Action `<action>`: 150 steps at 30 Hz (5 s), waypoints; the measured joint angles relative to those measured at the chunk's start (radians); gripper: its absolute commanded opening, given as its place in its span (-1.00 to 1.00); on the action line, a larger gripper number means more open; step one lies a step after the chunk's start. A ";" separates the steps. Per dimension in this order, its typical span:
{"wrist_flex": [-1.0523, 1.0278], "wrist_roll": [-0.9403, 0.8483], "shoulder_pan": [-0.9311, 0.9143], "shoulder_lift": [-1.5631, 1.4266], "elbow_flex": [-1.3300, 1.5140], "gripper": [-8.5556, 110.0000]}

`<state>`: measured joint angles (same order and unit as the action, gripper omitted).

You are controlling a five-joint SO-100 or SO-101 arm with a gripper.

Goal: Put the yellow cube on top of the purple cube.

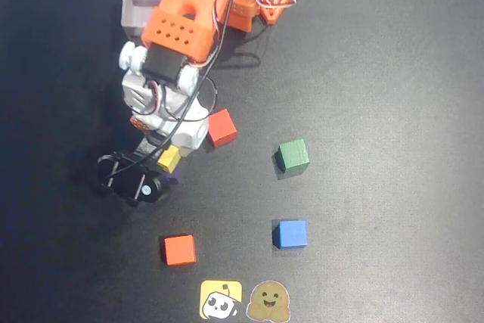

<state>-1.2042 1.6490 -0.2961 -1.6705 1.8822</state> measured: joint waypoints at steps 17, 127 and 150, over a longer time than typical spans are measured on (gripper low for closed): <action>0.094 -0.222 -0.014 0.035 0.054 -0.83; 0.161 -0.084 0.295 -1.384 0.988 -0.85; -0.052 -0.298 0.311 -1.411 0.994 -0.85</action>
<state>-1.2563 1.3514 0.0153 -3.0818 2.8762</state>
